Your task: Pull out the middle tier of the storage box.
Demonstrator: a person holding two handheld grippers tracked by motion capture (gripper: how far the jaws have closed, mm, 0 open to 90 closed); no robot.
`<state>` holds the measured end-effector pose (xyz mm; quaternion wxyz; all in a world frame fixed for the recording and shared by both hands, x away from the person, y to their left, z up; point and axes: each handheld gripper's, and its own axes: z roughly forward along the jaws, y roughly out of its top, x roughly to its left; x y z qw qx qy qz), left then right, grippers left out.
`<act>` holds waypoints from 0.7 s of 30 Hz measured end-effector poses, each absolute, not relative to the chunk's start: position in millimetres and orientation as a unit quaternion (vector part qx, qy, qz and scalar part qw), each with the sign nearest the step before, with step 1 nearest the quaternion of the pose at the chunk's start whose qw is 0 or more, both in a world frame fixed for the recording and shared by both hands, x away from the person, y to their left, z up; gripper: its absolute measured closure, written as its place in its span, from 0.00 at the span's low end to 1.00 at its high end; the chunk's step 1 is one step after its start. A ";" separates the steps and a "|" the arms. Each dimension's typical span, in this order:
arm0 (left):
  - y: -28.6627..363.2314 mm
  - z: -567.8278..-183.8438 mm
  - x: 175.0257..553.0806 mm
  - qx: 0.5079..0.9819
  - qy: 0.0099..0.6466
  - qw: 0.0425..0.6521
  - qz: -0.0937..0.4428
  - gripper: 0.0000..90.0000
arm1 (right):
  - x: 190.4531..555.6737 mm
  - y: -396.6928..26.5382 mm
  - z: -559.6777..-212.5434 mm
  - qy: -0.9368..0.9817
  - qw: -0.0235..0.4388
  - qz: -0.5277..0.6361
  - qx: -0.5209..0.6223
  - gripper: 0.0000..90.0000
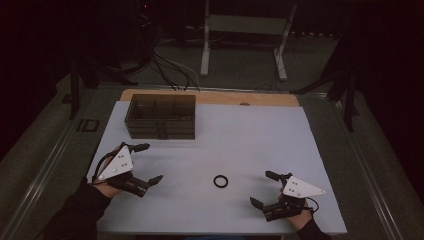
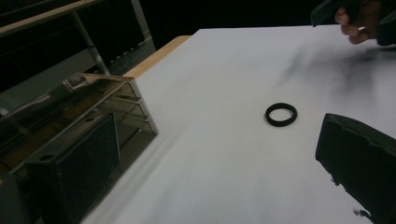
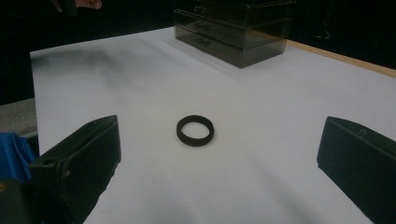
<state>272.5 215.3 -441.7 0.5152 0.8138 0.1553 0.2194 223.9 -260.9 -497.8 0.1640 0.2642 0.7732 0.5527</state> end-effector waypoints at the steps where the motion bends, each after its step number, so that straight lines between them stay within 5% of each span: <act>1: 215.4 -440.1 274.4 0.814 0.155 0.514 0.221 0.01 | 223.9 -260.9 -497.8 0.774 0.164 0.552 0.264 0.00; 21: 221.2 -435.7 302.4 0.823 0.165 0.478 0.260 0.01 | 224.0 -261.5 -497.9 0.774 0.161 0.552 0.265 0.00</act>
